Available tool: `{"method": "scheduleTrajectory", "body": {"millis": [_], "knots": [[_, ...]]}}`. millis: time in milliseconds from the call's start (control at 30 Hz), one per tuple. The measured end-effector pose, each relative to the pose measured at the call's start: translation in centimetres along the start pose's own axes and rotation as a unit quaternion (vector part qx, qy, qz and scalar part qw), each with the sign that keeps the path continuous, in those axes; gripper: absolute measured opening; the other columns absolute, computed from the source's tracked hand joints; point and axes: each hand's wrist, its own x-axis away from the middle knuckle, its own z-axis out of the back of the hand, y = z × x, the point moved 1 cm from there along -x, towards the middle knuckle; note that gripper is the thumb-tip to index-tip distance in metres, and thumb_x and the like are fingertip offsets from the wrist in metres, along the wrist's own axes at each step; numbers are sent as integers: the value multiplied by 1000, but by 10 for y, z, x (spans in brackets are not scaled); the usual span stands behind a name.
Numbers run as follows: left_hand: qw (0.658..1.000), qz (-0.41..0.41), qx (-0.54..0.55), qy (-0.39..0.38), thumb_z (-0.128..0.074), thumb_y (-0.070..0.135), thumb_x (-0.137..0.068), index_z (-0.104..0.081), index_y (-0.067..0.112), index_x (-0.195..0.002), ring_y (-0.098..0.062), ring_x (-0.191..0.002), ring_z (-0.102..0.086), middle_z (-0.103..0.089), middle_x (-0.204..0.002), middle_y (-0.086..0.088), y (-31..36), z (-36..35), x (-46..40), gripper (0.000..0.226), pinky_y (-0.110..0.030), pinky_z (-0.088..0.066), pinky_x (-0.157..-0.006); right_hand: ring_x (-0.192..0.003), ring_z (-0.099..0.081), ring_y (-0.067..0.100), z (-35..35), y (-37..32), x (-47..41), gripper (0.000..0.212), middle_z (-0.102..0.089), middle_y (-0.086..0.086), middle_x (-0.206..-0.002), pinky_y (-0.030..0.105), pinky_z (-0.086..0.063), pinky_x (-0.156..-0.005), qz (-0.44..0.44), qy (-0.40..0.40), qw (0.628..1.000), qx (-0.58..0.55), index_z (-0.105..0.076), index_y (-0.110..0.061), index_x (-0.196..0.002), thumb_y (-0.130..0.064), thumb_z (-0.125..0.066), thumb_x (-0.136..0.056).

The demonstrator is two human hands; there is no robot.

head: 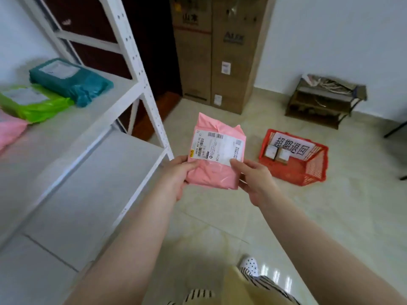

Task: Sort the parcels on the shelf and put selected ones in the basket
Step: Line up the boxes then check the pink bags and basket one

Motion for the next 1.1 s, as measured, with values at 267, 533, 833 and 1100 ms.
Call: {"method": "scheduleTrajectory", "body": {"millis": [267,533,833,1100], "knots": [[990,90,2,-104,-65,3,-87,-67,7,-104,-9,-66,-71,-76,-85,-4,-24,-196,-74,18,-19,-56,-54,-70,-65,14,171,-38,-55,4,-73,-3,-82,22,-50,-54,-61,93,991,-71,-69,-19,-93,-20,-70,-89],[982,120,-35,-142,-67,3,-85,-70,13,-91,-7,-63,-70,-75,-71,3,-21,-329,-143,12,-17,-54,-54,-80,-67,21,269,-70,-121,24,-71,6,-93,33,-58,-67,-114,143,968,-170,-65,-11,-108,-20,-72,-87],[966,158,-84,-189,-72,5,-80,-69,16,-86,-13,-73,-67,-74,-66,5,7,-481,-257,13,-23,-53,-59,-83,-68,19,373,-136,-247,33,-72,9,-105,26,-56,-56,-95,214,946,-226,-66,-10,-119,-19,-72,-87],[954,209,-108,-187,-72,6,-82,-69,16,-87,-12,-70,-69,-75,-68,3,23,-601,-341,12,-22,-55,-55,-77,-65,16,447,-177,-335,27,-70,7,-90,22,-58,-54,-105,225,912,-325,-64,-9,-117,-21,-64,-93]]}}
